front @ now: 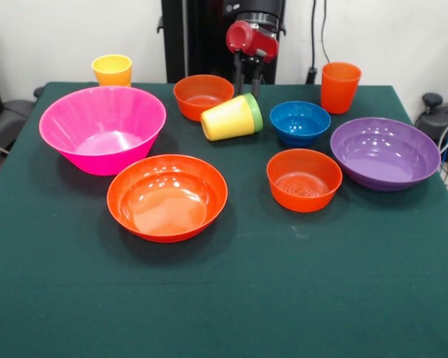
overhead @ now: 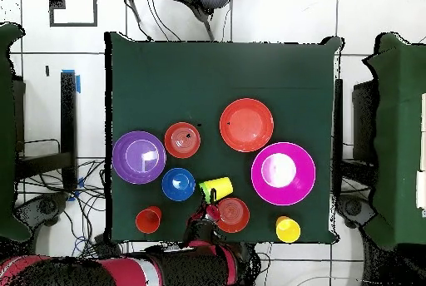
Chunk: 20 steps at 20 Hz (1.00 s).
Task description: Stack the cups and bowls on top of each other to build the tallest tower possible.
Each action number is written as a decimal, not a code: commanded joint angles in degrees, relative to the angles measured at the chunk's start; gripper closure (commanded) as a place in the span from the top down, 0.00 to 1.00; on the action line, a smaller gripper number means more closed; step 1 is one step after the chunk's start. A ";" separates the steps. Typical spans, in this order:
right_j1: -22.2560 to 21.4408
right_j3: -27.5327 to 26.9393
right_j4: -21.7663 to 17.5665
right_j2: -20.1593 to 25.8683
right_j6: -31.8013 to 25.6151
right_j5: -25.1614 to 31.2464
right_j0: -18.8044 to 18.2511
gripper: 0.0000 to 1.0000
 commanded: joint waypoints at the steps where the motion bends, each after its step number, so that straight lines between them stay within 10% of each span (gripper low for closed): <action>1: 5.68 -8.96 3.83 4.72 1.37 8.30 1.94 1.00; 20: 8.94 -9.38 9.89 1.36 1.28 6.83 5.59 1.00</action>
